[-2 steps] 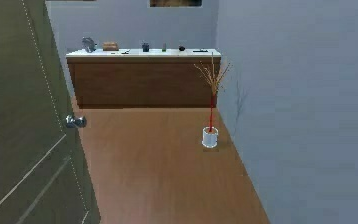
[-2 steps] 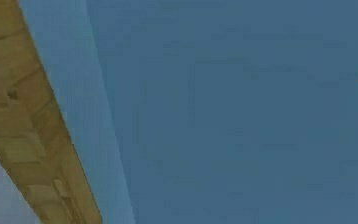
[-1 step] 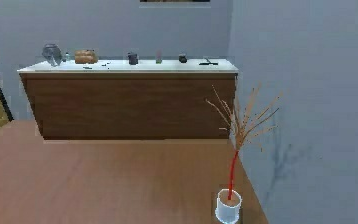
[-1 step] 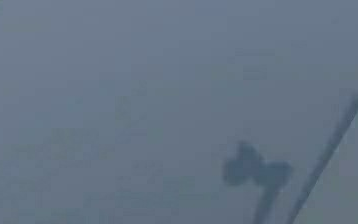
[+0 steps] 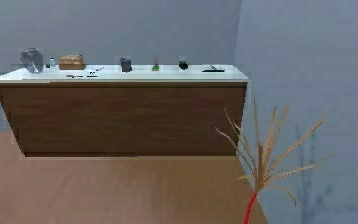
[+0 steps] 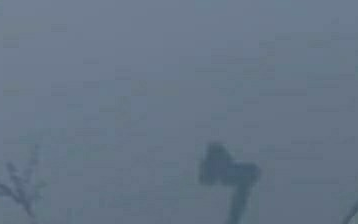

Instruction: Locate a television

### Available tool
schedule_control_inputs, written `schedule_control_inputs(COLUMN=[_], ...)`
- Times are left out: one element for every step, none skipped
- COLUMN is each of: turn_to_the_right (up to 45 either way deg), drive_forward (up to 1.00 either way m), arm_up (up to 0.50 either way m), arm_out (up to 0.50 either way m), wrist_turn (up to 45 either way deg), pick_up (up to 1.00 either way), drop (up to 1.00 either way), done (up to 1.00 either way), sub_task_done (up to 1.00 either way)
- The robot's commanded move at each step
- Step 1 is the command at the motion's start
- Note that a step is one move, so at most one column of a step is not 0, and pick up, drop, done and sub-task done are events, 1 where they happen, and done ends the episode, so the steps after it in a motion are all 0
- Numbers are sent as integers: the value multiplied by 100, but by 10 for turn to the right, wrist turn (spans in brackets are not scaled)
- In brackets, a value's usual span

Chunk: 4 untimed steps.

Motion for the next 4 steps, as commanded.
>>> schedule_control_inputs(turn_to_the_right=[-450,-60,0,-390], drive_forward=[0,0,40,0], arm_up=[0,0,0,0], arm_out=[0,0,0,0], wrist_turn=[0,0,0,0], pick_up=[0,0,0,0], drop=[0,0,0,0], done=[0,0,0,0], sub_task_done=[0,0,0,0])
